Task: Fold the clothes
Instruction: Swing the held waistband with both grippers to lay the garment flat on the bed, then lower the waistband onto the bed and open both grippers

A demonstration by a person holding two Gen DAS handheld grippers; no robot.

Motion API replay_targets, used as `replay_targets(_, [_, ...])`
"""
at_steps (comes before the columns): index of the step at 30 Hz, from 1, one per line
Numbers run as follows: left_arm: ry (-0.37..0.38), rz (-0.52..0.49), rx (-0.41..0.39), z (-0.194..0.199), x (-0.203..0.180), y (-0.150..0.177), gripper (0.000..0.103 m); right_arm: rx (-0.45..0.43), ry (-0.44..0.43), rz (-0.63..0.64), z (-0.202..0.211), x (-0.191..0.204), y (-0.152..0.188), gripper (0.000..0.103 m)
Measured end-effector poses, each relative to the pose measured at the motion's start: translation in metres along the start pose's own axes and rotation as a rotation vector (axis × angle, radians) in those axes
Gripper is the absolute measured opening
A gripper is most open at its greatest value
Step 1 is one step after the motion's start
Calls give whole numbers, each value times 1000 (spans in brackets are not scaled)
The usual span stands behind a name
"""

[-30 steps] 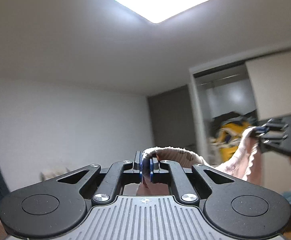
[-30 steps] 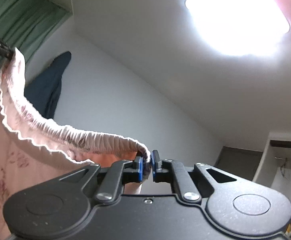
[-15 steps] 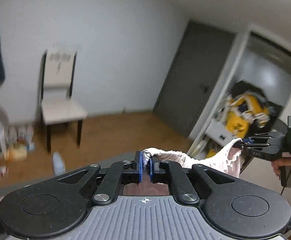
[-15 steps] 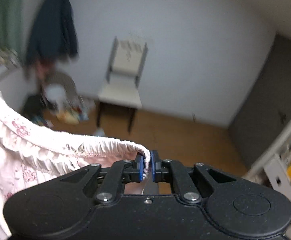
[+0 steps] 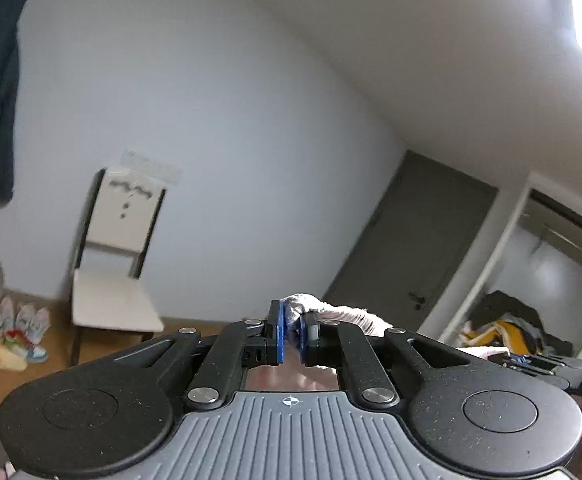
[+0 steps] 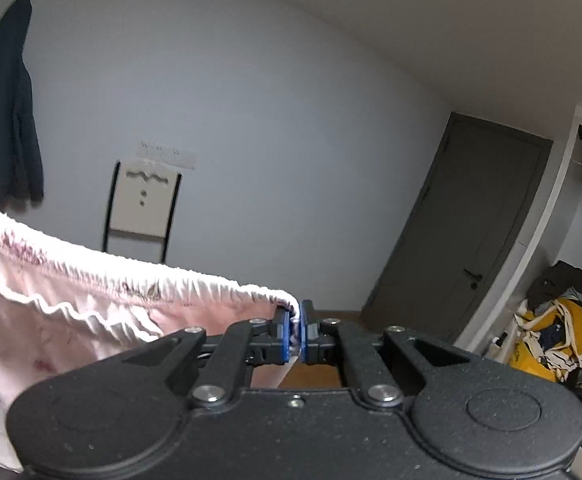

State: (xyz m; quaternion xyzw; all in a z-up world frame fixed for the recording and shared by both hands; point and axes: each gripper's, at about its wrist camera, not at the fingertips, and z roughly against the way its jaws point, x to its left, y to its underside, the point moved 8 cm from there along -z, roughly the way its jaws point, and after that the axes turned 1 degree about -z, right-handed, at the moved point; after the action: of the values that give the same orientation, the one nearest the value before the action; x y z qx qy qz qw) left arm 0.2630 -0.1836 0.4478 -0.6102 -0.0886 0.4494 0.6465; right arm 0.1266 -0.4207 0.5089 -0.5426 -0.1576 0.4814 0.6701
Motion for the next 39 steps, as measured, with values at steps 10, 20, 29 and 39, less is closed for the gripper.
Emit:
replay_targets(10, [-103, -92, 479, -31, 81, 213, 7, 373, -153, 318, -43, 92, 237, 5])
replay_targets(20, [-109, 117, 946, 20, 178, 579, 7, 761, -404, 180, -45, 202, 572, 5])
replay_targets(29, [-143, 196, 833, 41, 192, 636, 7, 793, -417, -58, -61, 216, 614, 5])
replay_targets(39, [-136, -68, 725, 39, 176, 542, 7, 640, -365, 4, -18, 187, 563, 6])
